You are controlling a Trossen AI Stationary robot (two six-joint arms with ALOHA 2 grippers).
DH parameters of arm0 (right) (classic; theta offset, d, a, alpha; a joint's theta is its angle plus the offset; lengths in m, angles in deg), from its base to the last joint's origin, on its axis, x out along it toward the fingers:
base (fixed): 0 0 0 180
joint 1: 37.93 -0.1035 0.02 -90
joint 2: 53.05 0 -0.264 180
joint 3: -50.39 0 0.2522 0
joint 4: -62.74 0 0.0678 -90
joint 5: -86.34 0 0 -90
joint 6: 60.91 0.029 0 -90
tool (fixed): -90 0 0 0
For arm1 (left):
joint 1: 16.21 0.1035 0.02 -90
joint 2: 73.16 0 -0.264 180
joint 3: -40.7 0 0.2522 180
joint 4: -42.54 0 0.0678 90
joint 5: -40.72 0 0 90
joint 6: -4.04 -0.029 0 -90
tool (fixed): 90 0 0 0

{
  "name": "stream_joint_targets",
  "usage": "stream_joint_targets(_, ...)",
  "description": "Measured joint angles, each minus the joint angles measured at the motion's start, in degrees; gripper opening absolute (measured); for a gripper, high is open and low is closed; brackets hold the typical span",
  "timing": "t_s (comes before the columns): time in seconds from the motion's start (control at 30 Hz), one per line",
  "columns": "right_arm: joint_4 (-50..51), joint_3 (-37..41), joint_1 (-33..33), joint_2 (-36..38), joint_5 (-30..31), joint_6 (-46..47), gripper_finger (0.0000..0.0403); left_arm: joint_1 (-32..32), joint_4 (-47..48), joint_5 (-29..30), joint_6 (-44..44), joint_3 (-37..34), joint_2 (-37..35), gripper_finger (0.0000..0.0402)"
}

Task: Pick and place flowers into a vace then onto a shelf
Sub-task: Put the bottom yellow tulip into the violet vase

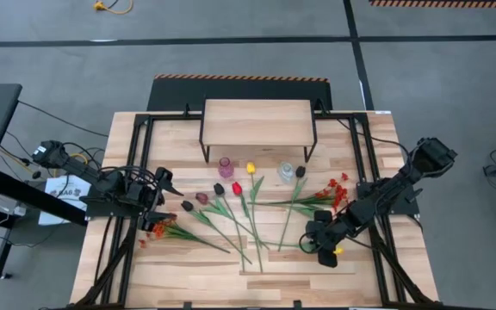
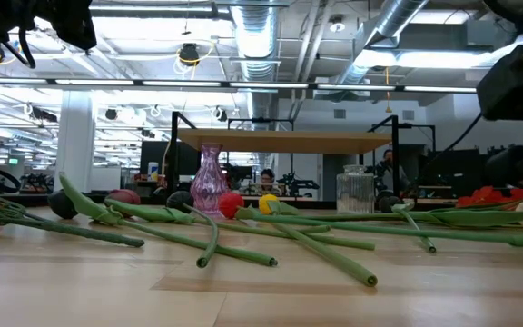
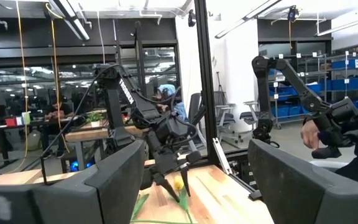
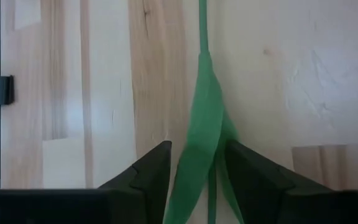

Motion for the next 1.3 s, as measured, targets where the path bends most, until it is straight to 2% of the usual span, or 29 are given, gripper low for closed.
stream_joint_targets(0.23, 0.4, -0.1, 0.1, -0.7, 0.0, 0.0, 0.0127, 0.0, 0.1, 0.0, 0.0, 0.0, 0.0, 0.0275)
stream_joint_targets(0.53, 2.2, 0.0, 0.2, -0.6, 0.4, 0.0, 0.001, 0.0, 0.1, 0.0, 0.0, 0.0, 0.0, 0.0275)
stream_joint_targets(1.0, 3.2, 0.3, -0.1, 4.2, -1.9, -0.2, 0.0003, 0.0, 0.0, 0.0, 0.1, 0.0, 0.0, 0.0275)
stream_joint_targets(1.2, 2.4, 0.3, -0.1, 7.4, 1.0, -3.7, 0.0002, 0.0, -1.1, 0.0, 0.1, 0.0, 0.0, 0.0275)
stream_joint_targets(1.3, 1.0, 0.3, 0.1, 8.7, 5.0, -6.5, 0.0003, 0.0, -2.1, 0.0, 0.3, 0.0, 0.0, 0.0275)
